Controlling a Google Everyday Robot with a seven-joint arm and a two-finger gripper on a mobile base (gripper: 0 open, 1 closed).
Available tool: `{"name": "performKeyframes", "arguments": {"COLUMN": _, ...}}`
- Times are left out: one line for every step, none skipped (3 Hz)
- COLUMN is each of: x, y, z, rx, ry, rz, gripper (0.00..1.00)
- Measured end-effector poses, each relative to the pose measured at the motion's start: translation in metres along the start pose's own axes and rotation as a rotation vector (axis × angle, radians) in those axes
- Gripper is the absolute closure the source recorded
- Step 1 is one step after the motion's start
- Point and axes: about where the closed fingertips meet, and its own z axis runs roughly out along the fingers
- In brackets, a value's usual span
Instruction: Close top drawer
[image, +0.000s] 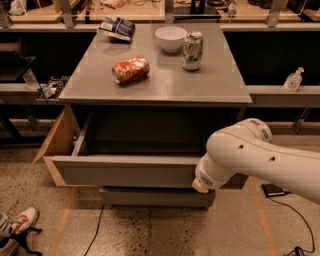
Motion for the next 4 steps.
{"name": "performKeyframes", "arguments": {"x": -0.007, "y": -0.02, "z": 0.004, "rx": 0.035, "ry": -0.031, "rz": 0.008, "gripper": 1.0}}
{"name": "performKeyframes", "arguments": {"x": -0.019, "y": -0.048, "z": 0.008, "rx": 0.078, "ry": -0.067, "rz": 0.002, "gripper": 1.0}}
{"name": "performKeyframes", "arguments": {"x": -0.035, "y": -0.074, "z": 0.018, "rx": 0.116, "ry": -0.093, "rz": -0.005, "gripper": 1.0}}
{"name": "performKeyframes", "arguments": {"x": -0.055, "y": -0.103, "z": 0.029, "rx": 0.146, "ry": -0.122, "rz": -0.014, "gripper": 1.0}}
